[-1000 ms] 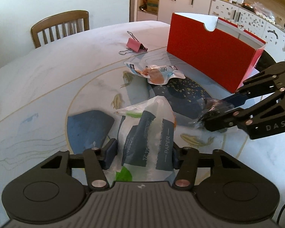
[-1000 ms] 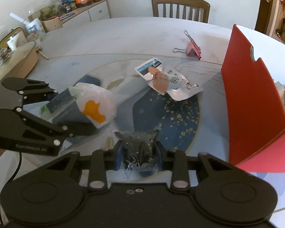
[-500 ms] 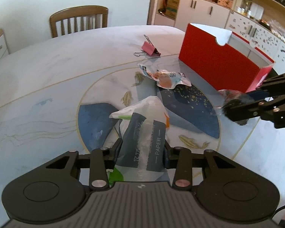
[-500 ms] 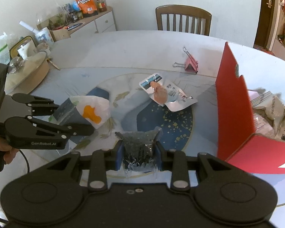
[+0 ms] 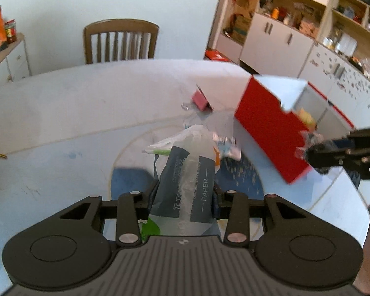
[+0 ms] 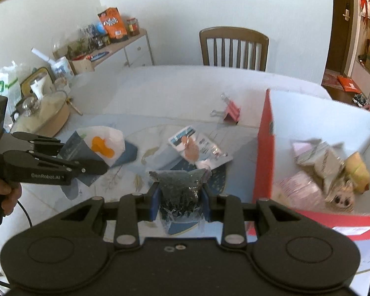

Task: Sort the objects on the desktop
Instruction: 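Carry the bread bag and dark snack bag over the red shoebox with both grippers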

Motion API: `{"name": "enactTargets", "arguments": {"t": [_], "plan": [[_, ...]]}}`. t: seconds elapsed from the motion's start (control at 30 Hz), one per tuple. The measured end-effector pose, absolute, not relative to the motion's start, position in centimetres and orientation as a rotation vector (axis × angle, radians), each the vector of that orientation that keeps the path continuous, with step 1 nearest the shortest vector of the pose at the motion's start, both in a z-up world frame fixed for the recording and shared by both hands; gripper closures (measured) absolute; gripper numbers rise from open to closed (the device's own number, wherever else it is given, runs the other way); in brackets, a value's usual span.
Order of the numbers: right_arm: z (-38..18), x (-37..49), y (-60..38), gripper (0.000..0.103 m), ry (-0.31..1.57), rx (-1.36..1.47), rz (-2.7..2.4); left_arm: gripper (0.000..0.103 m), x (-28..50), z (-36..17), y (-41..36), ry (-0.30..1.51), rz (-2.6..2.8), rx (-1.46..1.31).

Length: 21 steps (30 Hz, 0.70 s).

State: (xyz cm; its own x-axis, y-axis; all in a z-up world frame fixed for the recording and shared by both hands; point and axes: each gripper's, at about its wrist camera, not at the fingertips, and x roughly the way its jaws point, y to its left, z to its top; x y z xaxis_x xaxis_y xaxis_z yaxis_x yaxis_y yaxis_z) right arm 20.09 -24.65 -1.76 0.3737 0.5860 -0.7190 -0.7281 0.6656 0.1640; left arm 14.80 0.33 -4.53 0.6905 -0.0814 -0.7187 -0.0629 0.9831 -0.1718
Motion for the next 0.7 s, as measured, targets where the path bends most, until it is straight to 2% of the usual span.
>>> {"name": "enactTargets", "arguments": {"t": [0.33,0.7], "plan": [[1.1,23.2,-27.3,0.070,0.775,-0.172,0.857,0.064,17.6,0.9,-0.2,0.756,0.008,-0.089],[2.1,26.7,-30.2,0.070,0.741,-0.195,0.854,0.064,21.8,2.9,-4.8,0.749,-0.032,-0.040]]}}
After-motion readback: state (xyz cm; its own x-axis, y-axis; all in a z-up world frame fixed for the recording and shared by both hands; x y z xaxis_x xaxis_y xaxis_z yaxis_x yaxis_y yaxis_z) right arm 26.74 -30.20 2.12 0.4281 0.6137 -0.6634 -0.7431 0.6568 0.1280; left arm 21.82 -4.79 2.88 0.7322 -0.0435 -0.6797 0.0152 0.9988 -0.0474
